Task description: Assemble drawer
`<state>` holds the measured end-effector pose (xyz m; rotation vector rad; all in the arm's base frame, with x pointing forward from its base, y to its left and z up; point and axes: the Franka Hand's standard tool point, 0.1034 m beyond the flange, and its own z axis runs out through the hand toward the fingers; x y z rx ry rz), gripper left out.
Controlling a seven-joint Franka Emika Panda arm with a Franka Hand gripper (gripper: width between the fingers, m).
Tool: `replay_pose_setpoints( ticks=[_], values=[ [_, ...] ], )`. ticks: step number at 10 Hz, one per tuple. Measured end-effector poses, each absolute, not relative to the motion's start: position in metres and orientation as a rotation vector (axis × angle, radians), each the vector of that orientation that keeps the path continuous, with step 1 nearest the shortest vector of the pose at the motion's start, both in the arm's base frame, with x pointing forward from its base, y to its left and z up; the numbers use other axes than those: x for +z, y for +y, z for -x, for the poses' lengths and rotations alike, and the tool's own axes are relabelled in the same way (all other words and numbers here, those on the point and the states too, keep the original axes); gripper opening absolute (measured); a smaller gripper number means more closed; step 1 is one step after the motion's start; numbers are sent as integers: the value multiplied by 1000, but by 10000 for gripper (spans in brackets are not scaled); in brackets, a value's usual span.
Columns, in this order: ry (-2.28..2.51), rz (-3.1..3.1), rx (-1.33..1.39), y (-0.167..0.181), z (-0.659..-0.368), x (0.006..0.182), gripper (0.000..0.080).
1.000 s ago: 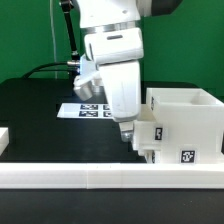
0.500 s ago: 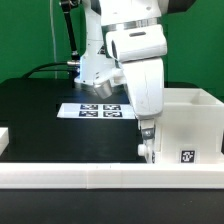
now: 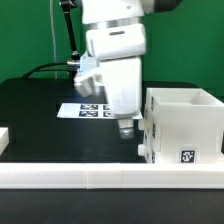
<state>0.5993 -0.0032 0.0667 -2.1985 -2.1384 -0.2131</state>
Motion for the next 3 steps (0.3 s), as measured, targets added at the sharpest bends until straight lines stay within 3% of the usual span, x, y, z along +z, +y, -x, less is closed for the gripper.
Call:
replay_pose_setpoints(
  ticks=[3],
  values=[
    [-2131, 2255, -202, -23, -595, 75, 649]
  ],
)
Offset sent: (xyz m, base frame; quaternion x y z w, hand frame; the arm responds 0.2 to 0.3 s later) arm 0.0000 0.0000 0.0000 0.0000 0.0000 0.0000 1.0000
